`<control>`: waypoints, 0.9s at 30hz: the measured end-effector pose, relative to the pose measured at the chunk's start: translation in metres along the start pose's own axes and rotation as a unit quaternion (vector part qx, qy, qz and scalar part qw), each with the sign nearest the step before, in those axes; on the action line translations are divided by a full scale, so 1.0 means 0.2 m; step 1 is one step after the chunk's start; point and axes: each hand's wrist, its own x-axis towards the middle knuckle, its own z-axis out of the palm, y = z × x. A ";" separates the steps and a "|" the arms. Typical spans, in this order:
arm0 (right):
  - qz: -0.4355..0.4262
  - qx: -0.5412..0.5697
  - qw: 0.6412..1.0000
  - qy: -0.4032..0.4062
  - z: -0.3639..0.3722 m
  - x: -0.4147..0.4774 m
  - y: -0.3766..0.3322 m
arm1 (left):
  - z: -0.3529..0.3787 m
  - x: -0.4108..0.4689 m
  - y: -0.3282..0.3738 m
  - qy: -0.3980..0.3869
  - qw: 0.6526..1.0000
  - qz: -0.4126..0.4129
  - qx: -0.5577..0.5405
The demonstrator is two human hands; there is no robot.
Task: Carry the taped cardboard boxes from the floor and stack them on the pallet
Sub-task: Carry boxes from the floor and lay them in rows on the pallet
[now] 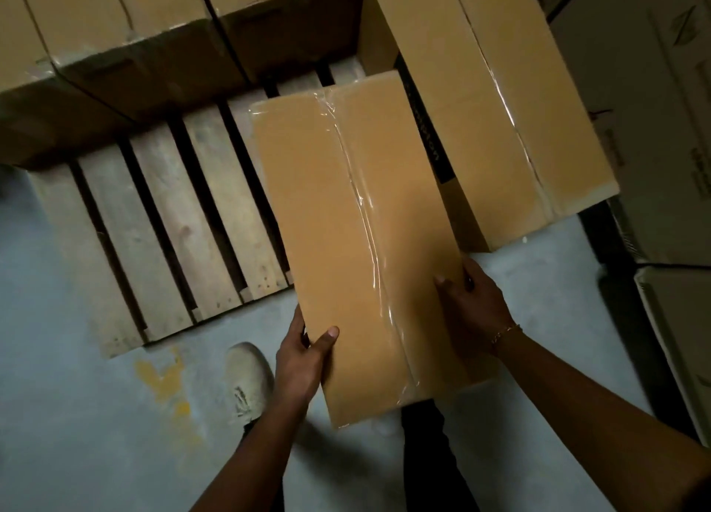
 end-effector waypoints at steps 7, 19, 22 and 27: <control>-0.011 -0.074 0.994 0.085 -0.10 0.16 0.11 | 0.26 0.04 0.00 0.021 1.000 -0.015 0.009; -0.009 0.004 1.000 0.010 -0.23 0.18 0.19 | 0.33 0.08 0.09 0.048 0.995 -0.019 0.082; 0.036 -0.013 0.999 -0.019 -0.26 0.15 0.27 | 0.34 0.04 0.08 0.045 0.994 -0.018 0.098; 0.141 -0.047 0.987 -0.057 -0.32 0.03 0.45 | 0.38 -0.02 0.06 0.042 0.995 -0.012 0.095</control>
